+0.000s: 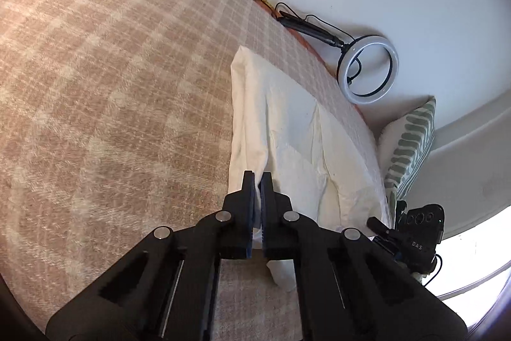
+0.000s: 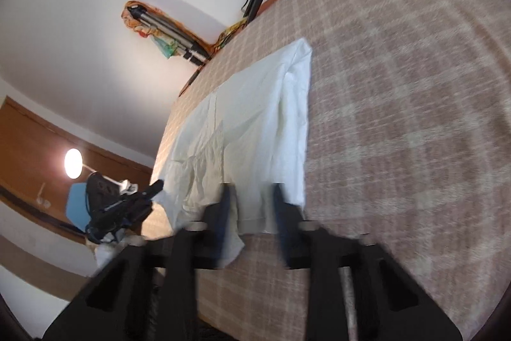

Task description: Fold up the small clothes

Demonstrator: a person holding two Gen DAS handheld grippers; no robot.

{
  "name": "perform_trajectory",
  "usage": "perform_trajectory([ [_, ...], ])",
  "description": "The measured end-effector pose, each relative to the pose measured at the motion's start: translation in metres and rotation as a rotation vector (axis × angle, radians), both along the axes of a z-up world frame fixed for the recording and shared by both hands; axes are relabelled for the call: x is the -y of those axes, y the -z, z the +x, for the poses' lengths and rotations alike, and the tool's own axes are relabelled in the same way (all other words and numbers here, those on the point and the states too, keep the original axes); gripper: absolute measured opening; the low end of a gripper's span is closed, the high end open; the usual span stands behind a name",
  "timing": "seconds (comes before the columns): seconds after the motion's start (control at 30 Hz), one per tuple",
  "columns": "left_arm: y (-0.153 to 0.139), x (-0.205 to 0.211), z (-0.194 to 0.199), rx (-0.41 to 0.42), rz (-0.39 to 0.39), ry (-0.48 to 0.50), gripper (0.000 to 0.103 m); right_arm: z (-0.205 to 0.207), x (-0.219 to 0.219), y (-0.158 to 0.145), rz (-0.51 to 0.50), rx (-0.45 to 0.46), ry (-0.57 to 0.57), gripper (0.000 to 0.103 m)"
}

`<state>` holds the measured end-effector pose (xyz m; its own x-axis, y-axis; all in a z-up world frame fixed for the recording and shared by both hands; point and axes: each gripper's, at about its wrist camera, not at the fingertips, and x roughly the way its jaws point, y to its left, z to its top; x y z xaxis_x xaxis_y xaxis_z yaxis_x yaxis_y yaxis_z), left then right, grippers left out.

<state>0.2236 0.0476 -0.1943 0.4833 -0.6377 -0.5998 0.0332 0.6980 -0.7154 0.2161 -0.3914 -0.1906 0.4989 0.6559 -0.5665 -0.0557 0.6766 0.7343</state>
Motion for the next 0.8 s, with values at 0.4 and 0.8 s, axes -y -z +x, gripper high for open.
perform_trajectory([
  [0.4, 0.020, -0.002, -0.023, -0.027, 0.067, -0.002, 0.000, -0.014, 0.003, 0.010, -0.004, -0.052, -0.005, 0.002],
  [0.8, -0.012, 0.005, -0.039, 0.085, 0.272, 0.043, 0.003, -0.030, -0.024, -0.011, -0.248, -0.018, -0.088, 0.008],
])
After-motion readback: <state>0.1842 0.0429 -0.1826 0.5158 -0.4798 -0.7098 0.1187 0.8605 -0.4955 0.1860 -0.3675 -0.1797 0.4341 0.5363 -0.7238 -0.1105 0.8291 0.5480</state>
